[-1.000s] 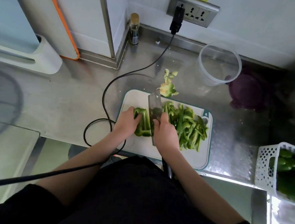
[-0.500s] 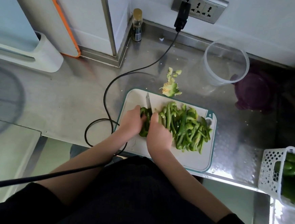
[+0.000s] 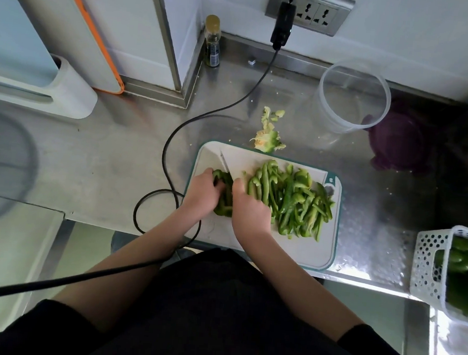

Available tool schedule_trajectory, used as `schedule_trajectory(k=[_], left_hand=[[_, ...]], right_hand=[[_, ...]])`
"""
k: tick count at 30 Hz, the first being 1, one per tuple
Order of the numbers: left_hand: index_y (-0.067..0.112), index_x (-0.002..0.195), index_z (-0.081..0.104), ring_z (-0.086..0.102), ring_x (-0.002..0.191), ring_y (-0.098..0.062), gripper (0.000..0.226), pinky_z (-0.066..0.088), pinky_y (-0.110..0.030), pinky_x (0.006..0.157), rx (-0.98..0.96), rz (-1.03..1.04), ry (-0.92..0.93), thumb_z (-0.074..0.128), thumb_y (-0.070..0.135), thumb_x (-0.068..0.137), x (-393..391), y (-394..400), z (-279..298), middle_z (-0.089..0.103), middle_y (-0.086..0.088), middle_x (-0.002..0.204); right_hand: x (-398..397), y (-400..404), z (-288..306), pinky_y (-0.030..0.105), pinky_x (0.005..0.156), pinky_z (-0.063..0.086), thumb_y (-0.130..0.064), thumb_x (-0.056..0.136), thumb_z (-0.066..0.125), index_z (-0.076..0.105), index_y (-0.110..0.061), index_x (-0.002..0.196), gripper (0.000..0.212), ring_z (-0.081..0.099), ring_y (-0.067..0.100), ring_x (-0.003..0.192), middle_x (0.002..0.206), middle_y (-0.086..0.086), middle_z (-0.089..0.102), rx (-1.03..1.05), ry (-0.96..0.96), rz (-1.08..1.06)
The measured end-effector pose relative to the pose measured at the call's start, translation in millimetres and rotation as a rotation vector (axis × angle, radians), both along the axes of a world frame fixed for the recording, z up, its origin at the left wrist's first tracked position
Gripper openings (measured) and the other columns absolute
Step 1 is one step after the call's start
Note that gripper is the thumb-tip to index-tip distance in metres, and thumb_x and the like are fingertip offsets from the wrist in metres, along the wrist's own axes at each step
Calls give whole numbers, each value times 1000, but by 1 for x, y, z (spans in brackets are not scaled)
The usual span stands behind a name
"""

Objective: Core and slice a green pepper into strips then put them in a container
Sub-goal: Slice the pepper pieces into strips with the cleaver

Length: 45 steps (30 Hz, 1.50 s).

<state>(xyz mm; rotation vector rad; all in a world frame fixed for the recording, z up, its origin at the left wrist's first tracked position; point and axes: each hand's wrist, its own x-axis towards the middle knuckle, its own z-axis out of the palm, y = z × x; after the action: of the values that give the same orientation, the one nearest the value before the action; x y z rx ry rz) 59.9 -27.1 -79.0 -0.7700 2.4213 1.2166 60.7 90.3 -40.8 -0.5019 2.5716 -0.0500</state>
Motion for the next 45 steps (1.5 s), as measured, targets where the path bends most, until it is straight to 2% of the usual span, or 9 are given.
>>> schedule_trajectory(k=[10, 13, 17, 22, 24, 27, 36, 41, 45], left_hand=[[5, 96, 49, 58, 70, -29, 18, 53, -43, 61, -37, -107, -13, 47, 24, 96, 11, 1, 5, 54, -8, 77], [3, 97, 51, 60, 72, -32, 25, 54, -47, 65, -15, -81, -34, 48, 28, 95, 13, -5, 6, 57, -13, 83], [8, 95, 45, 59, 81, -32, 28, 49, -38, 67, -110, -110, -8, 50, 35, 94, 10, -4, 9, 55, -8, 80], [14, 119, 50, 54, 104, -28, 38, 42, -34, 75, -419, -293, 30, 47, 41, 93, 2, -9, 15, 56, -6, 113], [17, 123, 49, 46, 114, -27, 38, 43, -37, 83, -504, -389, 37, 48, 40, 93, 2, -10, 16, 50, -6, 121], [18, 128, 45, 40, 120, -24, 39, 41, -36, 91, -637, -606, 105, 51, 32, 91, 3, -2, 19, 43, -3, 127], [5, 116, 55, 59, 83, -21, 30, 43, -27, 73, -297, -291, 77, 61, 7, 87, 9, -15, 15, 63, -13, 102], [5, 121, 48, 52, 107, -30, 60, 43, -37, 93, -299, -338, -60, 75, 36, 77, 2, -11, 17, 49, -13, 116], [5, 114, 49, 53, 105, -30, 67, 47, -40, 90, -228, -275, -145, 82, 38, 66, -8, -6, 15, 52, -13, 113]], right_hand=[[-29, 9, -4, 33, 51, 40, -24, 103, 33, 36, -10, 118, 21, 55, 30, 63, 75, 10, 57, -157, -11, -188], [-27, 27, 1, 41, 53, 52, -29, 102, 35, 40, -10, 112, 22, 60, 34, 66, 72, 5, 55, -404, -7, -463], [-34, 52, 9, 14, 36, 42, -32, 101, 42, 37, -7, 137, 44, 56, 16, 59, 93, 2, 52, -646, -76, -809], [-42, 69, 10, 9, 43, 39, -36, 100, 43, 32, -7, 144, 54, 56, 12, 67, 106, 2, 57, -642, -31, -784], [-43, 76, 11, 14, 65, 45, -38, 99, 44, 28, -7, 147, 59, 62, 19, 91, 128, 8, 56, -600, -16, -774], [-41, 80, 11, 30, 58, 46, -35, 98, 46, 37, -5, 138, 51, 59, 19, 72, 90, 5, 62, -552, -11, -737], [-21, 50, 6, 43, 59, 54, -34, 99, 41, 41, -21, 104, 14, 62, 31, 70, 82, 7, 64, -446, -68, -447], [-16, 45, 1, 42, 61, 54, -35, 99, 41, 41, -17, 115, 24, 62, 33, 76, 88, 10, 64, -435, -118, -431], [-13, 45, -1, 46, 60, 56, -34, 99, 41, 42, -16, 112, 22, 62, 31, 72, 87, 8, 62, -447, -124, -469]])
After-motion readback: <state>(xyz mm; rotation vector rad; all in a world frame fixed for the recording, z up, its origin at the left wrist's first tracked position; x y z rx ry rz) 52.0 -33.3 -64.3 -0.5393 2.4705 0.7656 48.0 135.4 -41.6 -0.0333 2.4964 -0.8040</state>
